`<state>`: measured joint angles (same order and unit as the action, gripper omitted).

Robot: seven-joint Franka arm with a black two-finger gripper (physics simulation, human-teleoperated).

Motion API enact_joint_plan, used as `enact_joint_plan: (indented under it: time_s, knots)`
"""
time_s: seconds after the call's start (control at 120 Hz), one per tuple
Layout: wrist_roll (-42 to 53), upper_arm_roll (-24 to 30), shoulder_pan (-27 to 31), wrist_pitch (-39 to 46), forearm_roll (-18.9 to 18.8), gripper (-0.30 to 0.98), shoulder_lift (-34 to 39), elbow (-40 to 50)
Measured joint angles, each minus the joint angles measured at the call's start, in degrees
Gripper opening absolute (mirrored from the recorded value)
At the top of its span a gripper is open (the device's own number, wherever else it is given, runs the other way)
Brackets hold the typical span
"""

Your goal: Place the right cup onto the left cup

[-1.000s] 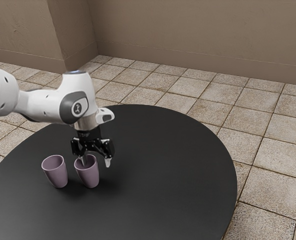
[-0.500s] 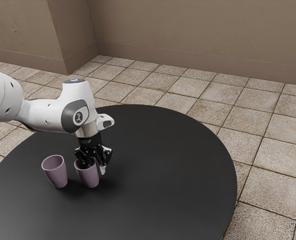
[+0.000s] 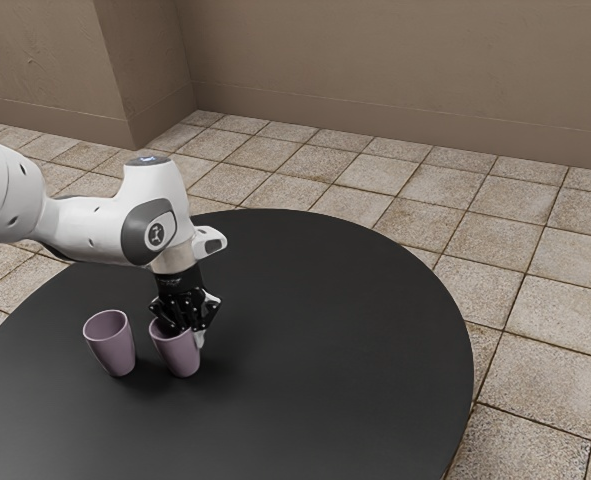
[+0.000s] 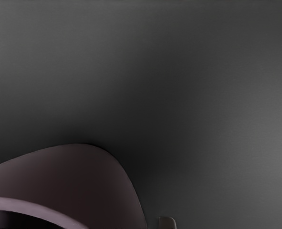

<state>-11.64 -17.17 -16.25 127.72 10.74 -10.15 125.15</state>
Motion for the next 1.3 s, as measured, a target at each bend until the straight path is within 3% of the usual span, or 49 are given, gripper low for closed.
enact_joint_plan:
  time_s: [0.158,0.325,0.65,0.792,1.3]
  knots:
    - [-0.43,-0.03,-0.09,-0.21,-0.35,-0.1,0.62,-0.28]
    - [-1.36,-0.06,-0.49,-1.5,-3.05,-0.1,1.96,-1.05]
    - [-5.86,0.02,-2.15,-12.31,-16.82,-0.09,15.6,-1.9]
    - [-8.07,-0.09,0.62,-17.4,-20.24,-0.09,19.27,-0.95]
    - [-12.61,-0.15,4.8,-20.73,-21.91,-0.1,17.65,-0.8]
